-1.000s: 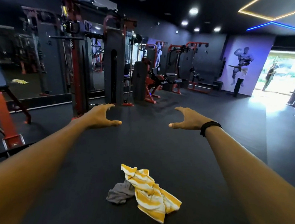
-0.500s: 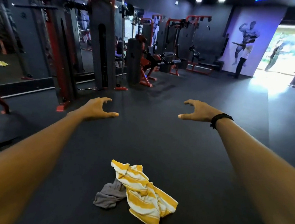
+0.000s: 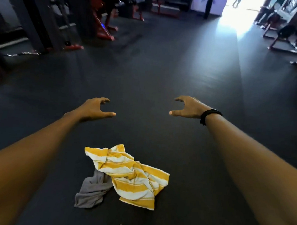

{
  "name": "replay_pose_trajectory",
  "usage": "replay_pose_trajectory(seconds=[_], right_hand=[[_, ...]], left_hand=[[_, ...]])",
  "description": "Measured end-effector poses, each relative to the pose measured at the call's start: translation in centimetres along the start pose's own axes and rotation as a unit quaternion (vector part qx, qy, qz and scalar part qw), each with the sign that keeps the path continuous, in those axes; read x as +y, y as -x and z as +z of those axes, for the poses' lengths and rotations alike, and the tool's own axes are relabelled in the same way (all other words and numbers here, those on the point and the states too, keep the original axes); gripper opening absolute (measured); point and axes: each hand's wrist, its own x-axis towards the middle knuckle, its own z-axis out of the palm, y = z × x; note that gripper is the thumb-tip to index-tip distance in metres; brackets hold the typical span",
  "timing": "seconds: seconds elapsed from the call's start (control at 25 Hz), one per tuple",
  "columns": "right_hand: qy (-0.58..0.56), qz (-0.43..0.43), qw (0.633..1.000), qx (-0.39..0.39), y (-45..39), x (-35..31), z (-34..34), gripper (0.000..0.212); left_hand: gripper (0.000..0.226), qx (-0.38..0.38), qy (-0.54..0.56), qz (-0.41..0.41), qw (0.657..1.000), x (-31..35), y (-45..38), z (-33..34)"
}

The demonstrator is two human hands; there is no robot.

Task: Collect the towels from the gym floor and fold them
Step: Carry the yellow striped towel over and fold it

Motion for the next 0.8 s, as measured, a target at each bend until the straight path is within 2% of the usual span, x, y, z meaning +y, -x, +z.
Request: replay_pose_trajectory(seconds=[0.16,0.36,0.56,0.8], right_hand=[[-0.006,0.056,0.997,-0.052,-9.2,3.9,8.6,0.076],[-0.001,0.096,0.987,-0.129,-17.5,10.2,24.2,0.072],[-0.020,0.138,0.970,-0.200,-22.1,18.7,43.0,0.068],[-0.002,0.204,0.945,-0.257,-21.9,29.0,64.2,0.063]], left_hand=[[0.076,-0.077,0.002,0.009,0.997,-3.3,-11.0,8.3],[0.072,-0.133,0.010,0.009,0.991,-9.9,-20.0,21.9],[0.069,-0.185,0.018,-0.031,0.982,-19.6,-24.2,38.4],[0.065,-0.260,0.013,-0.075,0.963,-30.0,-25.3,56.6]])
